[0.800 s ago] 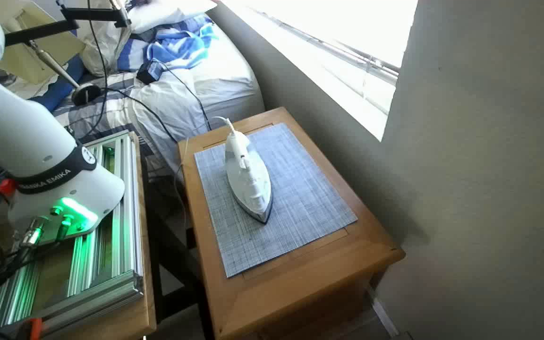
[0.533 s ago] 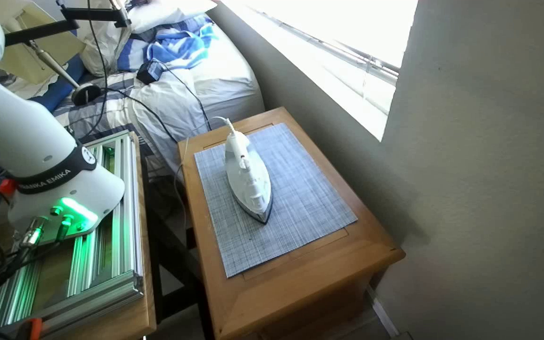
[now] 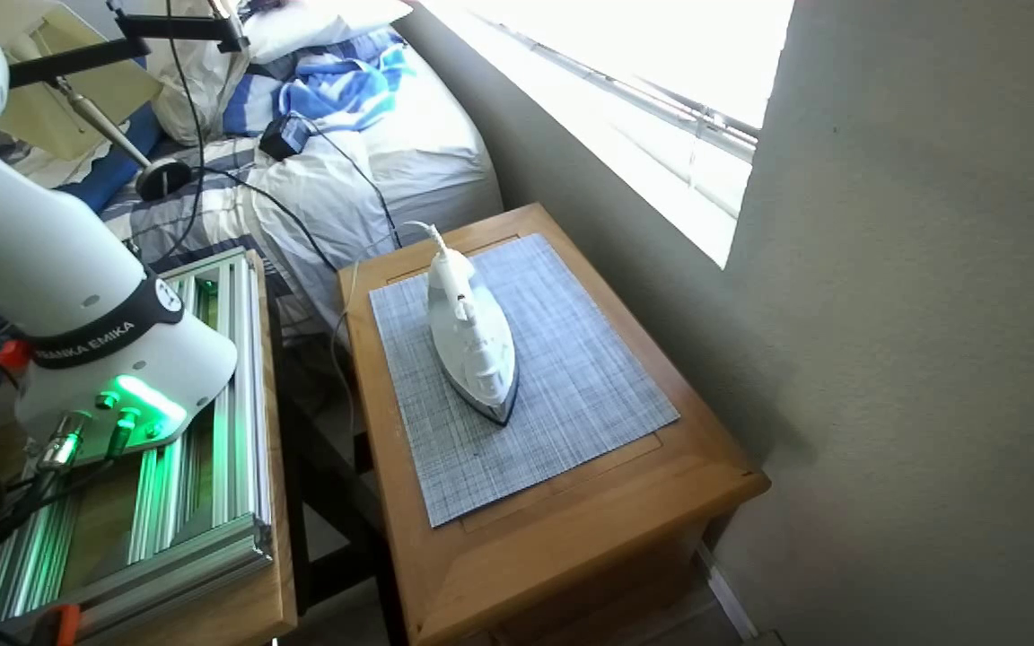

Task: Turn the iron to the left, then tap it

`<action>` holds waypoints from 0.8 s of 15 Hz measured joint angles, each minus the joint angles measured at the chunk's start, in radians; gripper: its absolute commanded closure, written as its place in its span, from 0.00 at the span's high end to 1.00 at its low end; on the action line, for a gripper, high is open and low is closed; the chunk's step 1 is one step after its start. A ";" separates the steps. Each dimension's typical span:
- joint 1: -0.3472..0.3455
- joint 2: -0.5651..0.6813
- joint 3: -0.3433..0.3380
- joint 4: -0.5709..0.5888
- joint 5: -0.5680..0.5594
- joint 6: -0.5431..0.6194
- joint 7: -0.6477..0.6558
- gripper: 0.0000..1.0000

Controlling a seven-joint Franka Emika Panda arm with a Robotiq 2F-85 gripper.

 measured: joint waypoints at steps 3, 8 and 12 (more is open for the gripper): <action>-0.004 0.030 0.109 -0.004 -0.002 -0.055 0.225 1.00; -0.005 0.098 0.229 -0.038 -0.001 -0.095 0.560 1.00; -0.006 0.138 0.237 -0.097 0.038 -0.101 0.717 1.00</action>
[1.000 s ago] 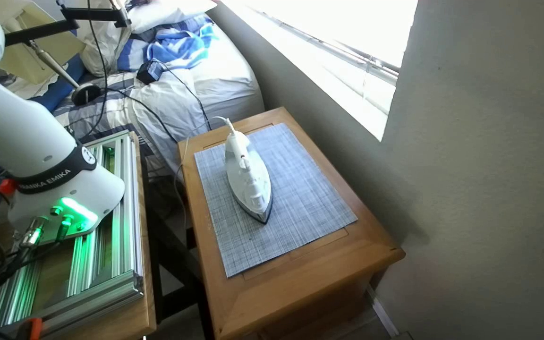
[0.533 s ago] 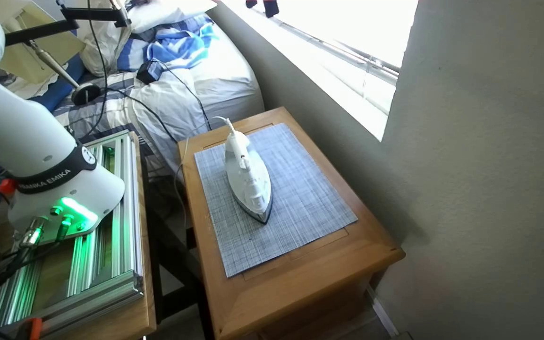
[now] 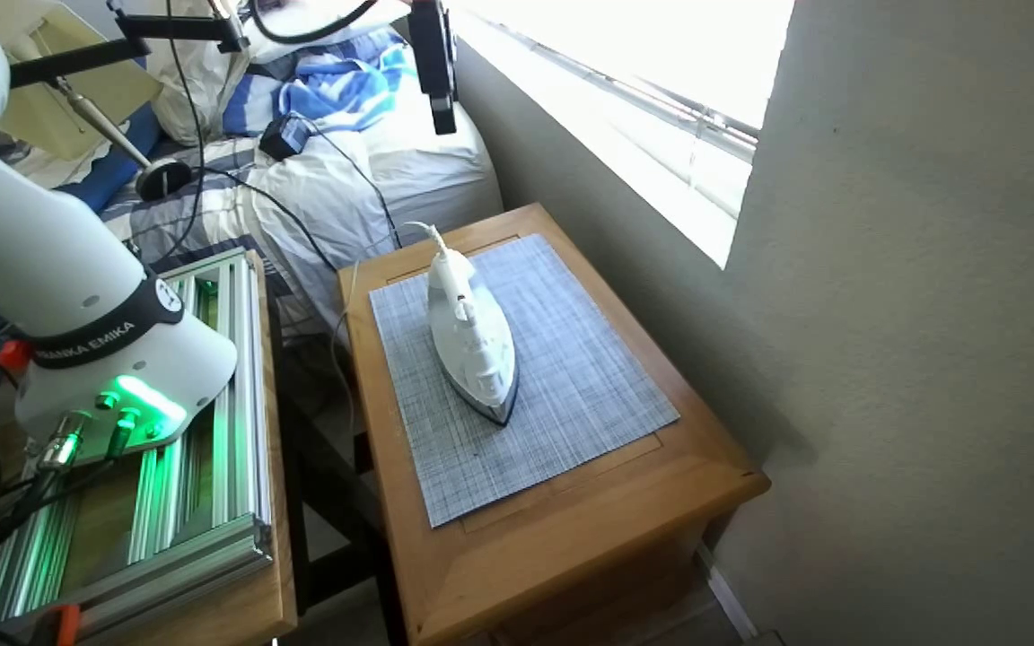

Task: Turn the iron to the left, then tap it

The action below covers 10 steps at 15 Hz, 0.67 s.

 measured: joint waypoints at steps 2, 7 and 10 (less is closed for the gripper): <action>0.000 0.009 -0.001 -0.037 0.033 0.000 0.046 1.00; 0.002 0.014 0.009 -0.119 0.051 0.036 0.118 1.00; 0.002 0.014 0.011 -0.129 0.052 0.048 0.126 1.00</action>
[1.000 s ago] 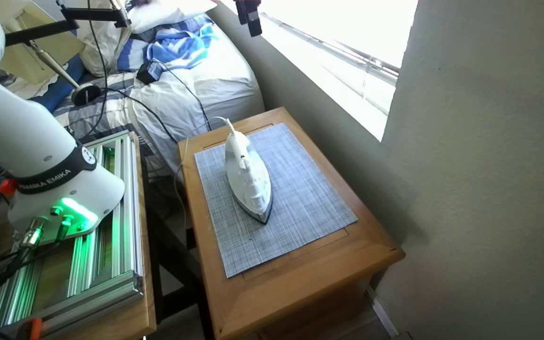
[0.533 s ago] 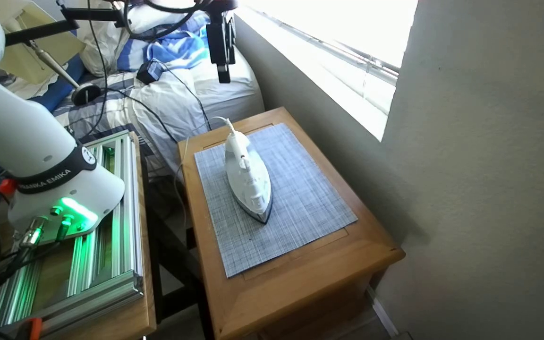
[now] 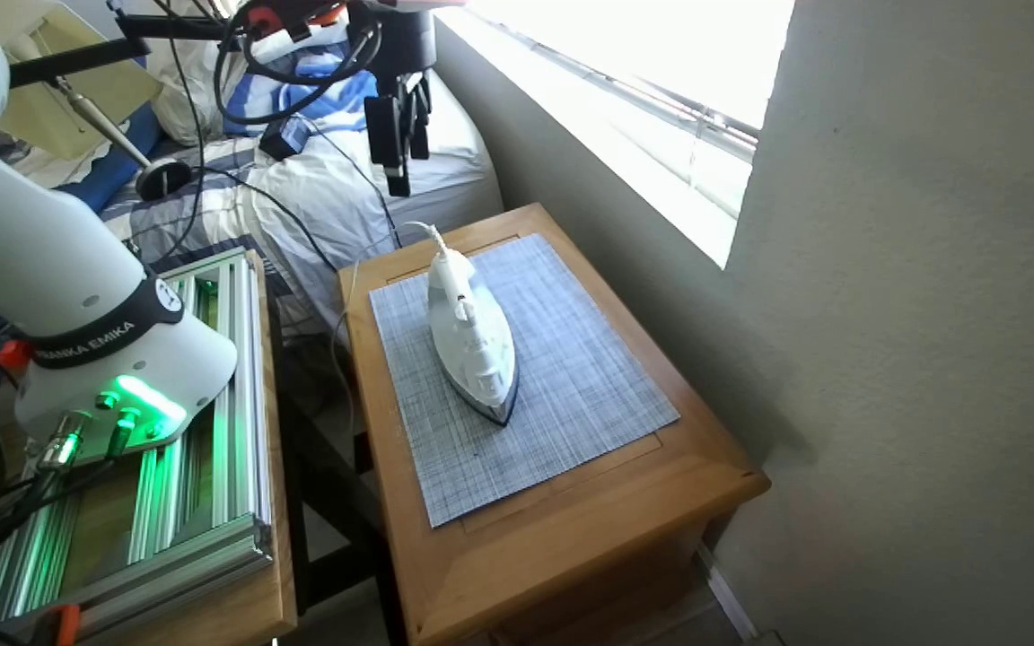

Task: Turn the iron to the left, then tap it

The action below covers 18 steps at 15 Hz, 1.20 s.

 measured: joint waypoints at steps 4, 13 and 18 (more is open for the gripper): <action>-0.005 0.000 -0.001 -0.001 0.000 0.003 0.017 1.00; -0.040 0.132 -0.039 -0.045 0.172 0.231 0.136 1.00; -0.037 0.248 -0.039 -0.046 0.224 0.299 0.145 1.00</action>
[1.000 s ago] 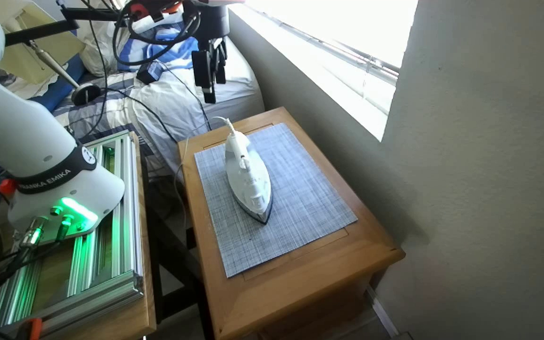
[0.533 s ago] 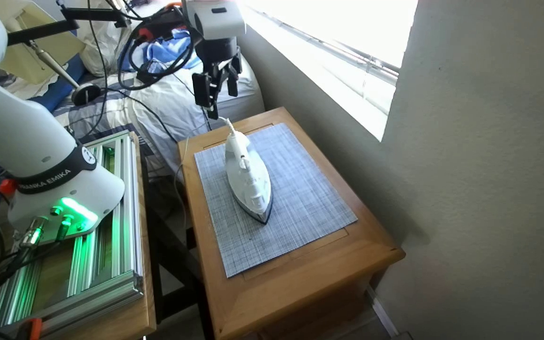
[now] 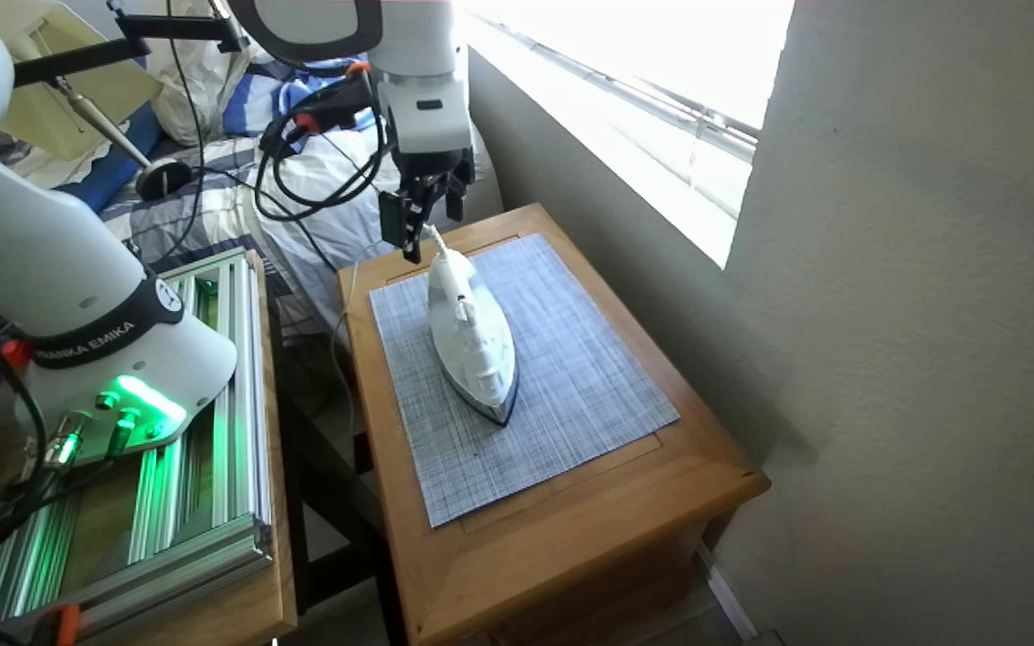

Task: Turn the iron to the left, then tap it

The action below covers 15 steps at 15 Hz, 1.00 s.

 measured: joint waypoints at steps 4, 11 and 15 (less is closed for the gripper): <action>0.009 0.068 0.000 0.000 0.041 0.028 0.000 1.00; 0.023 0.141 0.000 0.000 0.152 0.091 -0.006 1.00; 0.023 0.169 -0.005 0.000 0.159 0.131 -0.006 1.00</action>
